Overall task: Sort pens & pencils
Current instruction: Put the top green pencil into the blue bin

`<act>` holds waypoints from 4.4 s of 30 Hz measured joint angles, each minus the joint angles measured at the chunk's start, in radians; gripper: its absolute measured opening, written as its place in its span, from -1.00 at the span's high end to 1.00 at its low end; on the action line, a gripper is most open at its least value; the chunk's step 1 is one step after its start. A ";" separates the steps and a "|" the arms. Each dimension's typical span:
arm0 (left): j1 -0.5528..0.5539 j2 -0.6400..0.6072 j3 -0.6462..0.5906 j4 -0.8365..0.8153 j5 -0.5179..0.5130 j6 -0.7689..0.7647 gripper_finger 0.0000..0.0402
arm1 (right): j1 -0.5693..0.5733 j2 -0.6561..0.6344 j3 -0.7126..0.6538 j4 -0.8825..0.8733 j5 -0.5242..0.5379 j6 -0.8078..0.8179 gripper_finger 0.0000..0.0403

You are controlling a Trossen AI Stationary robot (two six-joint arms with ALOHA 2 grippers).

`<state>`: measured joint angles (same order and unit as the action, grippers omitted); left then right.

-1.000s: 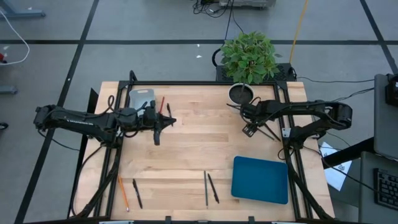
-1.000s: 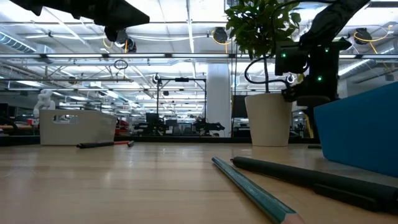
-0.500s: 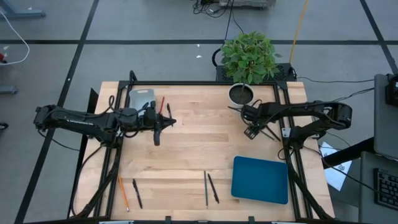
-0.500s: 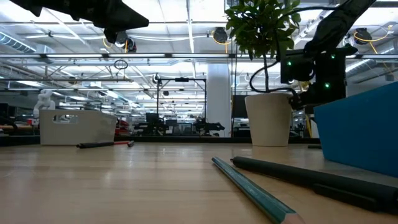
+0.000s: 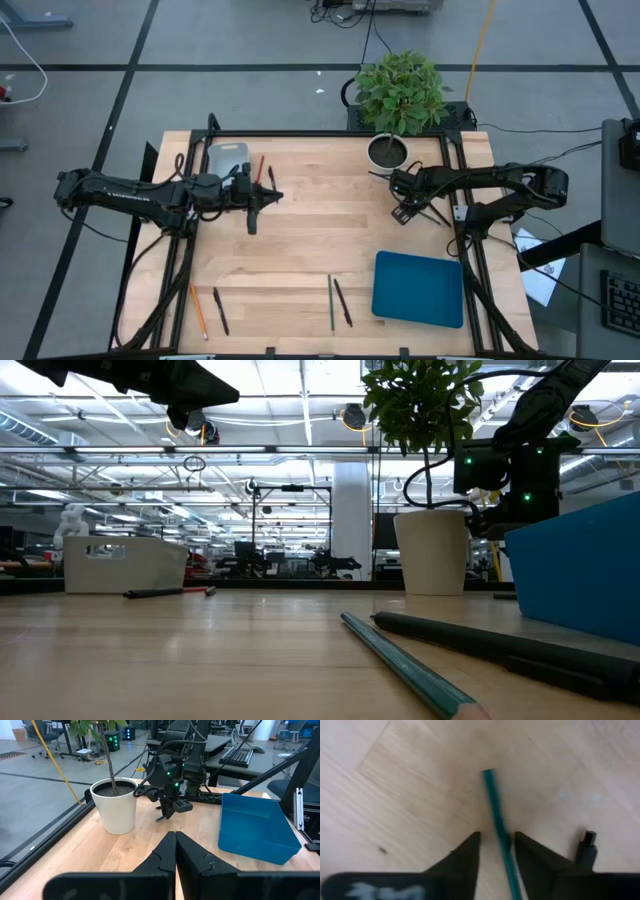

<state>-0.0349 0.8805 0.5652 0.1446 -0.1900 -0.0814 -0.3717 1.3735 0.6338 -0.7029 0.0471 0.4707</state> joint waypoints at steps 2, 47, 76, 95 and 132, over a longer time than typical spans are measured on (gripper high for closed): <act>-0.001 0.000 0.000 -0.002 0.001 0.000 0.92 | 0.000 0.001 0.000 0.000 -0.001 -0.001 0.79; -0.003 0.006 0.000 -0.038 -0.005 -0.029 0.87 | 0.315 -0.153 -0.003 1.250 -0.021 -0.317 1.00; -0.039 0.109 -0.134 0.395 0.059 -0.016 0.87 | 0.389 -0.027 -0.003 1.559 -0.076 -0.381 1.00; -0.073 0.107 -0.134 0.386 0.049 -0.010 0.87 | 0.804 -0.251 0.065 0.848 0.174 -0.103 1.00; -0.079 0.107 -0.134 0.327 0.003 -0.029 0.87 | 1.035 0.135 0.338 -0.222 -0.074 0.592 1.00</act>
<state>-0.1135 0.9871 0.4316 0.4713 -0.1871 -0.1108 0.6632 1.5085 0.9714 -0.9248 -0.0265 1.0628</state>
